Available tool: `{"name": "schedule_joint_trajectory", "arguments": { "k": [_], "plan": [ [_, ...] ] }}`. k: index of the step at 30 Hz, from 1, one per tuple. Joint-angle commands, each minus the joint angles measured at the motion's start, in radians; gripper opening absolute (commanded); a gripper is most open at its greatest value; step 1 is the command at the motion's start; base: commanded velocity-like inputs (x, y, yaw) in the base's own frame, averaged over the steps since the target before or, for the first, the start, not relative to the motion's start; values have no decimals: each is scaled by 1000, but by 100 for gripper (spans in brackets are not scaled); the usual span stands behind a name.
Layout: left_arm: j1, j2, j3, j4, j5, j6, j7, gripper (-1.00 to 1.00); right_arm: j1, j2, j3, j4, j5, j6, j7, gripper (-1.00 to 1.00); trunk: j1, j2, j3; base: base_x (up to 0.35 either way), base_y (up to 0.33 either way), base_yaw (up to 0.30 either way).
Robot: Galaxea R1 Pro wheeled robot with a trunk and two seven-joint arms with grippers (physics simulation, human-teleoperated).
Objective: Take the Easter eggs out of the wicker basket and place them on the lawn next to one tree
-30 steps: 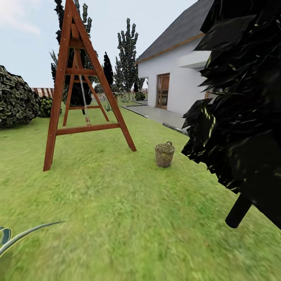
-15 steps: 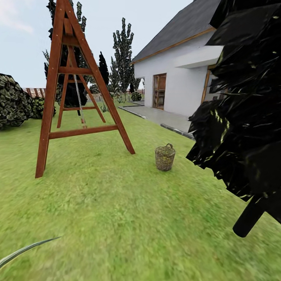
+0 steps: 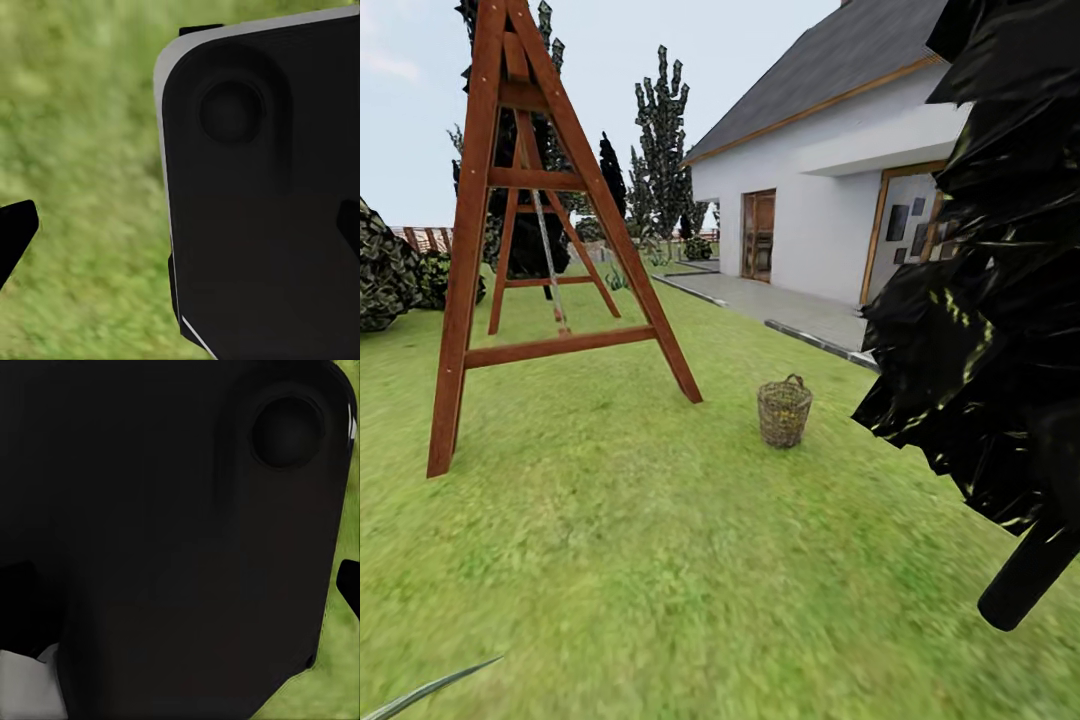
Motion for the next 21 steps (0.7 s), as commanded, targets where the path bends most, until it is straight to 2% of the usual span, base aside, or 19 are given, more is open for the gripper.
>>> {"name": "schedule_joint_trajectory", "arguments": {
  "k": [1,10,16,21],
  "plan": [
    [0,0,-7,1,-2,-4,4,100,0,1,-1,0,1,-4,0,100,1,0,-1,304,197,-18],
    [0,0,-7,1,-2,-4,4,100,0,2,-2,1,1,-4,0,100,1,0,1,307,150,-54],
    [0,0,-7,1,0,-4,4,100,0,2,-2,2,0,-5,0,100,1,0,2,319,10,-44],
    [0,0,-7,1,0,-4,4,100,0,2,-2,2,0,-5,0,100,1,0,2,272,-119,-6]
  ]
}}
